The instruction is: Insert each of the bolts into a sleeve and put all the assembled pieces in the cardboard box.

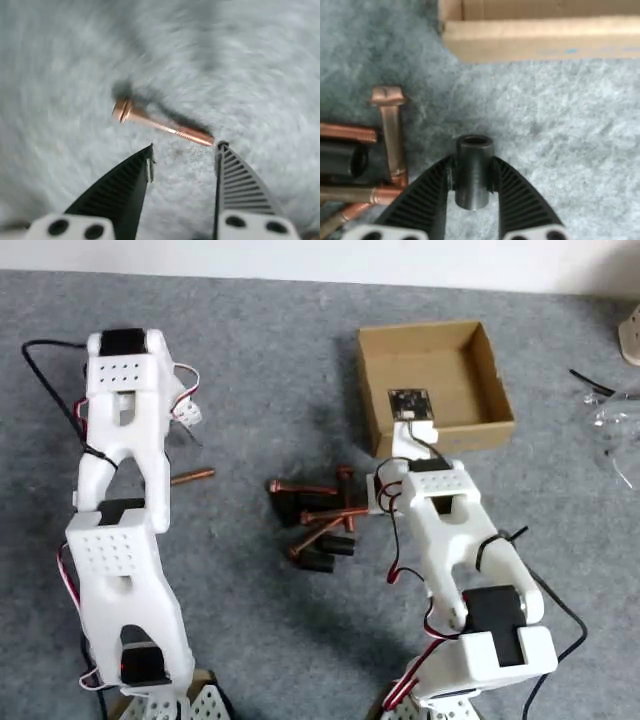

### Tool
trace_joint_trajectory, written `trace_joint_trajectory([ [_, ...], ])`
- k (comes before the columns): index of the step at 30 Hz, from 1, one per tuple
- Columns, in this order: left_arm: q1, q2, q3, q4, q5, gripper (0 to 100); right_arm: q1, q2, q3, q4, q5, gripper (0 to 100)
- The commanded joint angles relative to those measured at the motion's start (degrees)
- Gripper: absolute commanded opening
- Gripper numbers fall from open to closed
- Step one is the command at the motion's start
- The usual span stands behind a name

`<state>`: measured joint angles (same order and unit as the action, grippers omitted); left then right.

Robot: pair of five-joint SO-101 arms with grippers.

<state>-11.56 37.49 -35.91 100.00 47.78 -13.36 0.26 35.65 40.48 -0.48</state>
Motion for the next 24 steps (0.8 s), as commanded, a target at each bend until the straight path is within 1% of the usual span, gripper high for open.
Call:
trace_joint_trajectory([
  [1,-0.40,-0.84,2.68,0.44,10.99,20,0.66,-1.36,-0.31,-1.54,0.53,0.4],
  [3,-0.84,-0.92,3.56,0.62,14.95,20,0.66,-1.36,-0.31,-1.54,0.53,0.4],
  [8,-1.71,-0.92,7.96,0.44,18.64,20,0.66,-1.36,-0.31,-1.54,0.53,0.4],
  [13,-4.18,-0.84,8.92,0.35,23.30,20,0.66,-1.36,-0.31,-1.54,0.53,0.4],
  [21,-6.29,-0.75,9.36,-6.24,26.73,20,0.66,-1.36,-0.31,-1.54,0.53,0.4],
  [24,-5.93,-0.75,13.32,-8.35,27.87,20,0.66,-1.36,-0.31,-1.54,0.53,0.4],
])
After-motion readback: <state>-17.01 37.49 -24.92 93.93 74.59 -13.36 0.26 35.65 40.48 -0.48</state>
